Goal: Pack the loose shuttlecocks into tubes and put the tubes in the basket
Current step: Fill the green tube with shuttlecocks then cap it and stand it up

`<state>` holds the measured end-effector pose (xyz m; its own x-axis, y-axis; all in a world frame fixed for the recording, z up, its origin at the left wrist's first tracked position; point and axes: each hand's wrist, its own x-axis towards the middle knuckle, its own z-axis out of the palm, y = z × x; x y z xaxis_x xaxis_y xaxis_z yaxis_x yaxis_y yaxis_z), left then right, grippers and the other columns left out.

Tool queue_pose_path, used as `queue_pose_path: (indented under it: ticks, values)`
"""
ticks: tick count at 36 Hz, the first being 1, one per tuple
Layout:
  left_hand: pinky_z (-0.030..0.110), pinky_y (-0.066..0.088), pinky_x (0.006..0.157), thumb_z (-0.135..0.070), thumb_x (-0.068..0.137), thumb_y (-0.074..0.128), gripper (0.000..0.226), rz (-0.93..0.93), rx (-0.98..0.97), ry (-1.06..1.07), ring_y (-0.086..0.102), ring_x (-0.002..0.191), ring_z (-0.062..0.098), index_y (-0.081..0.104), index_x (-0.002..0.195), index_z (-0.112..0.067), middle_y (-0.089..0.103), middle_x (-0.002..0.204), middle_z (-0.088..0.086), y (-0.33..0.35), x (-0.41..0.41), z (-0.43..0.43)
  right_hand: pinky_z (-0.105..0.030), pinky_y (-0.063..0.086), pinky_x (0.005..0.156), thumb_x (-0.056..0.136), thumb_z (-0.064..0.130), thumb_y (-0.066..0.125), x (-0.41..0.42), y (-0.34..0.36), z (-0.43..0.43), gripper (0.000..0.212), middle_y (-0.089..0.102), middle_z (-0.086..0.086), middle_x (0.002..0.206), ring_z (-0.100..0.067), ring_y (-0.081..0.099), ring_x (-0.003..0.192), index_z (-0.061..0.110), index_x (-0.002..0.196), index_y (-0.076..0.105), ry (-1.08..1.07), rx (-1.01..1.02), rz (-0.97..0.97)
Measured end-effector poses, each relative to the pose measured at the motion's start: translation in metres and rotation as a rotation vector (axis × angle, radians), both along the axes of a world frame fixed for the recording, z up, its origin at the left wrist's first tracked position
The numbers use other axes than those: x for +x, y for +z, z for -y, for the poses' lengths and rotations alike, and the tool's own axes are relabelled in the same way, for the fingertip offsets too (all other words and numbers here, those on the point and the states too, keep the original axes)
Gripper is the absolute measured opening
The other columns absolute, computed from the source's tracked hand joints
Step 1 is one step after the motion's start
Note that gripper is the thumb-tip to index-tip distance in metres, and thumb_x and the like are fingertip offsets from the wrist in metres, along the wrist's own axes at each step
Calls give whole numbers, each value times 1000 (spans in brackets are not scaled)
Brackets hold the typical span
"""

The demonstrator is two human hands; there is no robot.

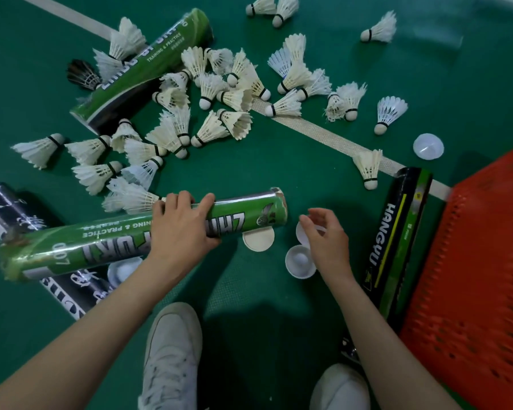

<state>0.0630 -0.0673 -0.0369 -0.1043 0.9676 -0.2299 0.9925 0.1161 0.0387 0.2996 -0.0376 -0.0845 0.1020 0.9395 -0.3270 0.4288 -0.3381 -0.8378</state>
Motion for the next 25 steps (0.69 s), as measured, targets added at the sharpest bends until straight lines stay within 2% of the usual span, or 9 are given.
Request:
queue_pose_path:
  ticks: [4, 7, 9, 16, 21, 23, 25]
  values:
    - [43, 28, 95, -50, 72, 73, 77, -17, -31, 21, 41, 111, 32, 41, 137, -25, 48, 117, 12, -4, -6, 4, -32, 29, 103, 83, 24, 69, 9, -18, 7, 41, 46, -4, 128, -25, 33, 126, 14, 121, 55, 328, -24, 419]
    - [44, 29, 94, -49, 69, 74, 78, -43, -41, 8, 42, 109, 32, 43, 136, -24, 49, 115, 13, -8, -7, 8, -38, 17, 112, 76, 39, 72, 9, -25, 16, 59, 29, -4, 144, -28, 13, 138, 19, 126, 47, 520, -40, 621]
    - [44, 30, 93, -48, 68, 75, 78, -42, -45, 5, 42, 108, 33, 44, 135, -24, 49, 115, 13, -10, -5, 10, -38, 10, 114, 76, 43, 72, 9, -26, 21, 67, 21, -4, 148, -24, 6, 139, 19, 131, 43, 571, -40, 631]
    - [44, 32, 89, -42, 62, 82, 80, 0, -26, -10, 46, 105, 35, 51, 132, -21, 52, 110, 16, -15, 4, 15, -44, 4, 118, 80, 48, 69, 20, -27, 31, 82, 5, -6, 157, -25, -6, 145, 21, 145, 27, 570, -101, 635]
    - [46, 34, 87, -36, 55, 86, 81, -5, 1, -32, 48, 101, 37, 56, 128, -18, 54, 105, 19, -22, 3, 18, -45, 8, 119, 80, 48, 68, 25, -34, 37, 69, 9, -11, 157, -28, -3, 146, 14, 133, 39, 583, -52, 691]
    - [46, 33, 89, -37, 58, 85, 80, 3, -19, -23, 47, 103, 37, 54, 130, -19, 53, 108, 18, -21, 5, 19, -42, 15, 117, 78, 44, 72, 24, -36, 40, 64, 23, -10, 150, -28, 9, 142, 12, 126, 45, 560, -3, 685]
    - [45, 30, 92, -40, 63, 81, 80, 7, -56, -15, 45, 107, 35, 49, 134, -22, 51, 112, 16, -19, 6, 19, -36, 25, 109, 75, 35, 75, 21, -37, 42, 54, 41, -7, 133, -27, 28, 129, 11, 117, 50, 528, 78, 692]
